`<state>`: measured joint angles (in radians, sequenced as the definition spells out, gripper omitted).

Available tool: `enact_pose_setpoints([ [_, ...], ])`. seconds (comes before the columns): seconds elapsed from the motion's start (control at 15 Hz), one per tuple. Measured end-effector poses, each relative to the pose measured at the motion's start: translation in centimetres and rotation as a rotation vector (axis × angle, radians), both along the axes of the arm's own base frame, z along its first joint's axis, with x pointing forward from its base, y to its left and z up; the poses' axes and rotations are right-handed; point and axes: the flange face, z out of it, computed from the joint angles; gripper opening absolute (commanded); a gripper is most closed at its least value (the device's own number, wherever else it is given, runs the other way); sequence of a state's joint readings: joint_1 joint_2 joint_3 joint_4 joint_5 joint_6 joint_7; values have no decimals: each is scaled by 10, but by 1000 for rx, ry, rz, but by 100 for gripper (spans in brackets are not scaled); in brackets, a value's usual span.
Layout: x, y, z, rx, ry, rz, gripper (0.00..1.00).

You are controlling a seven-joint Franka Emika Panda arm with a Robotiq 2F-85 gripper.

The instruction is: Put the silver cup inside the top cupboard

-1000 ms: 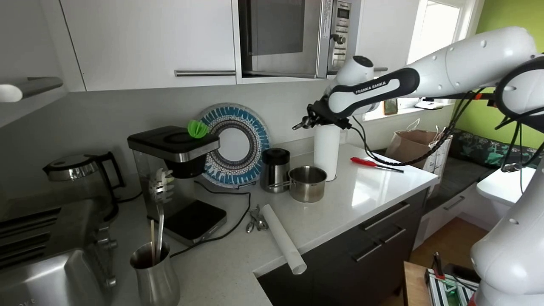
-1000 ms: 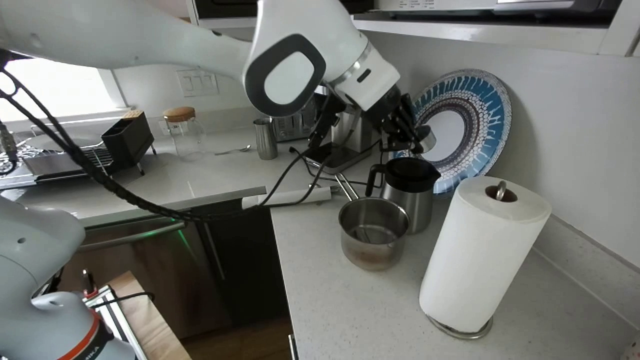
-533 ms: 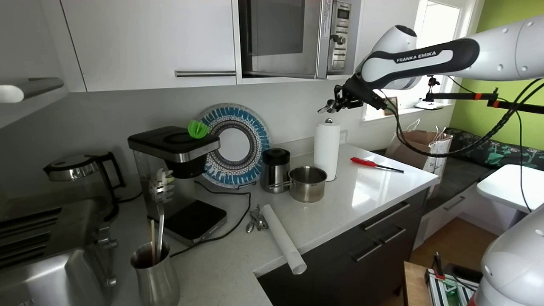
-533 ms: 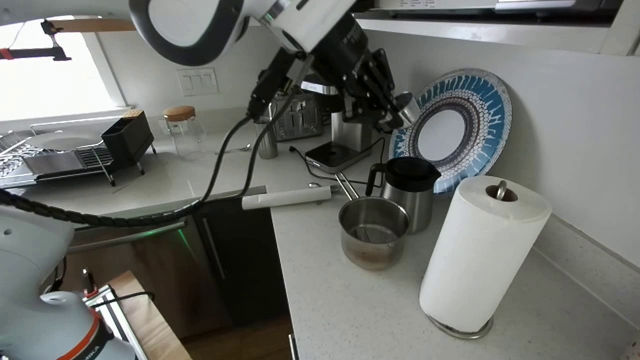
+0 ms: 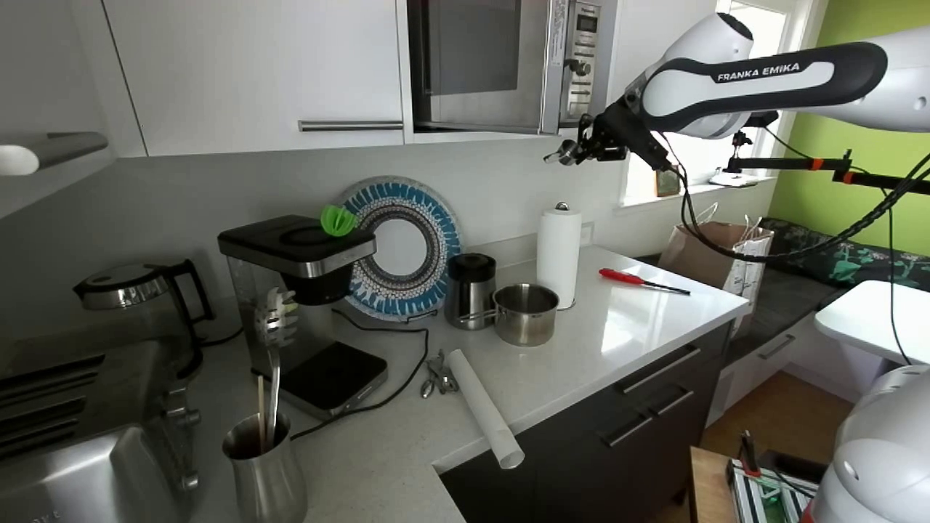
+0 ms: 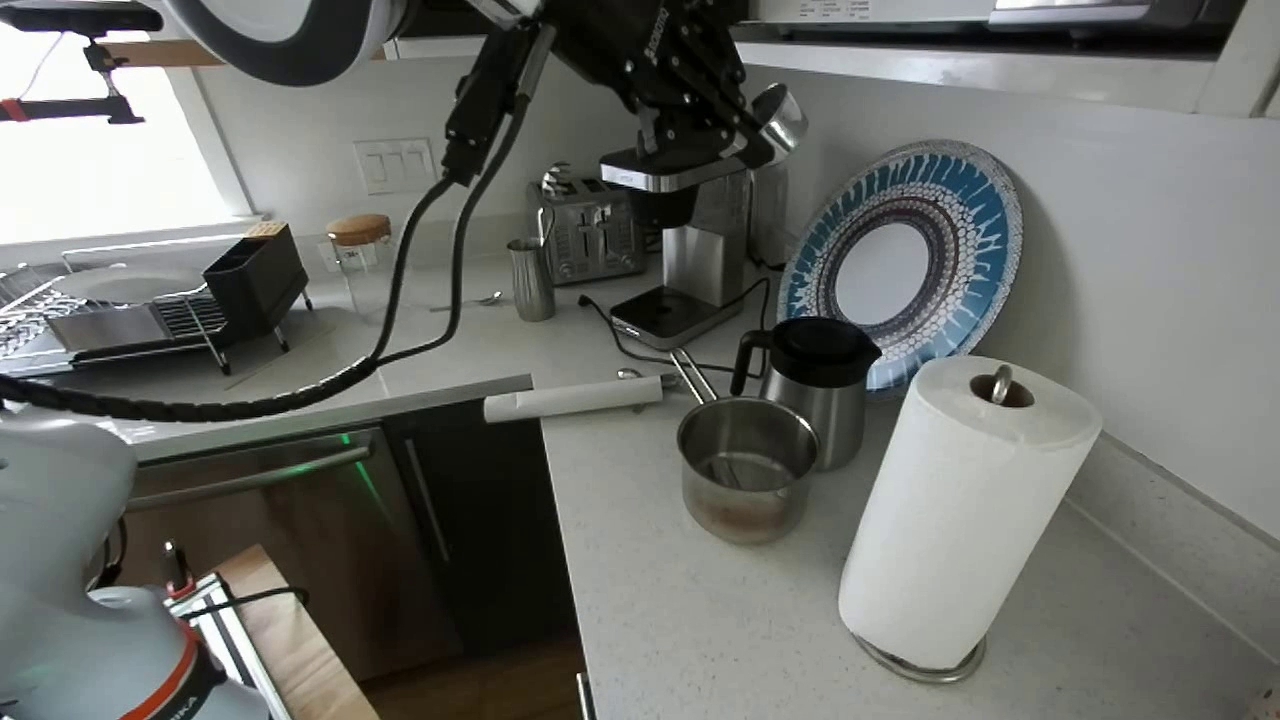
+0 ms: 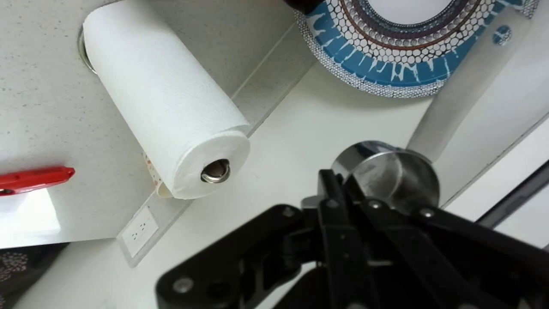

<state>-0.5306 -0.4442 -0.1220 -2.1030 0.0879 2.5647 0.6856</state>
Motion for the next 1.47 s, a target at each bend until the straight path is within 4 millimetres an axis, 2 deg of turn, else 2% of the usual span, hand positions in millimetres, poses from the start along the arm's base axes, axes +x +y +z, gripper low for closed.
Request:
enact_pose_setpoints([
  [0.2,2,4,16,9,-75,-3,1],
  [0.67,6,15,77,20,-335,5,1],
  [0.87,33,18,93,88,-415,6,4],
  [1.07,67,16,102,141,-429,7,1],
  [1.27,77,12,102,139,-429,4,1],
  [1.47,82,10,111,130,-456,-7,1],
])
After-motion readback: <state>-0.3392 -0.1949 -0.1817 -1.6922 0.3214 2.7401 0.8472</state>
